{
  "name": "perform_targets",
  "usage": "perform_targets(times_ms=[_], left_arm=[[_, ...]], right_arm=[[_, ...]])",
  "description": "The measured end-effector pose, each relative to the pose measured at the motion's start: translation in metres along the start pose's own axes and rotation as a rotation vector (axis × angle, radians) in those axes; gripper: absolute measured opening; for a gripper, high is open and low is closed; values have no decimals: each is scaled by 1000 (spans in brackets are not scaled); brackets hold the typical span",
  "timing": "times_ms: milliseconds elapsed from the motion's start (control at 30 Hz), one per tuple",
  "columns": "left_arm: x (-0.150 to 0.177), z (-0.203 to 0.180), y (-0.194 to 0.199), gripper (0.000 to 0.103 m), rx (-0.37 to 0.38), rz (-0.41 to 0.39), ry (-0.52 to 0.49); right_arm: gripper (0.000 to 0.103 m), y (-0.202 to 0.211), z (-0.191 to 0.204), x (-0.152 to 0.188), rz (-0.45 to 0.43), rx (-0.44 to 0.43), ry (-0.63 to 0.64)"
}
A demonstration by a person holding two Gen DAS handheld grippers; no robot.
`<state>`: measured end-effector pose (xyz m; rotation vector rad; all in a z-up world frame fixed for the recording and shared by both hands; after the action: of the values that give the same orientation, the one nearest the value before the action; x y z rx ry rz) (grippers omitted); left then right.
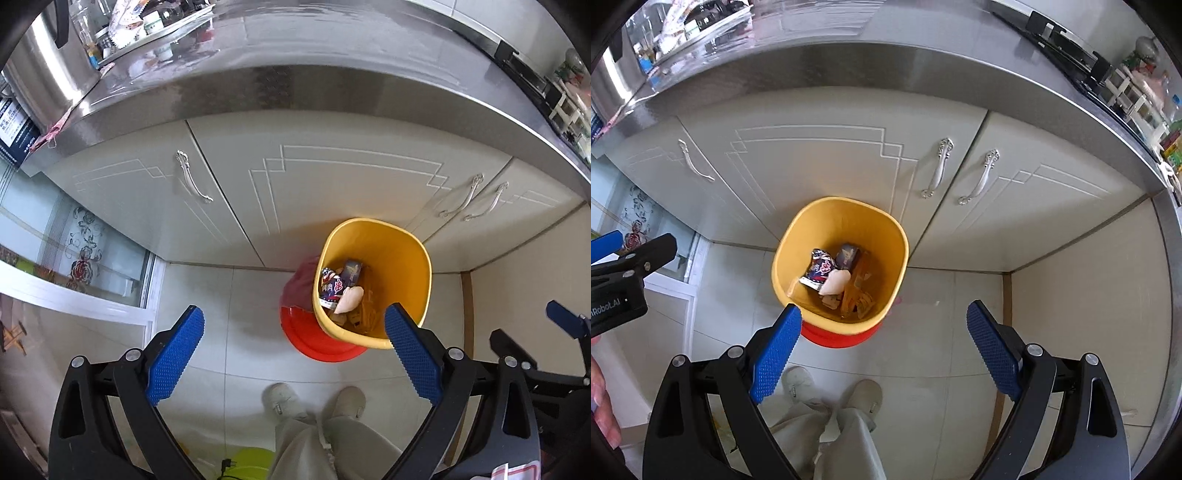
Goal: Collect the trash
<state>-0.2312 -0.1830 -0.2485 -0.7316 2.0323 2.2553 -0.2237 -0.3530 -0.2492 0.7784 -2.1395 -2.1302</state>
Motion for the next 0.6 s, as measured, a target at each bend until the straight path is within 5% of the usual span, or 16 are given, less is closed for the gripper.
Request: perform_targets(times_ms=[600], left_arm=[[-1, -2, -2, 97, 19, 35, 3]], right_arm=[[91, -5, -1, -7, 17, -10, -37]])
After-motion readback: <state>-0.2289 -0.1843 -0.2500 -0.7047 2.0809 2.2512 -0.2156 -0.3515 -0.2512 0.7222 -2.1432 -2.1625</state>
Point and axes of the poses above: each gripper's, at about its wrist camera, not at the fingertips, and y roughly against the way its jaws point, z to its left, x to its underside, the point moved 8 cm from there along -y, roughly the way its jaws point, and after that the axes turned 1 degree about -y, right-handed, at the moved point
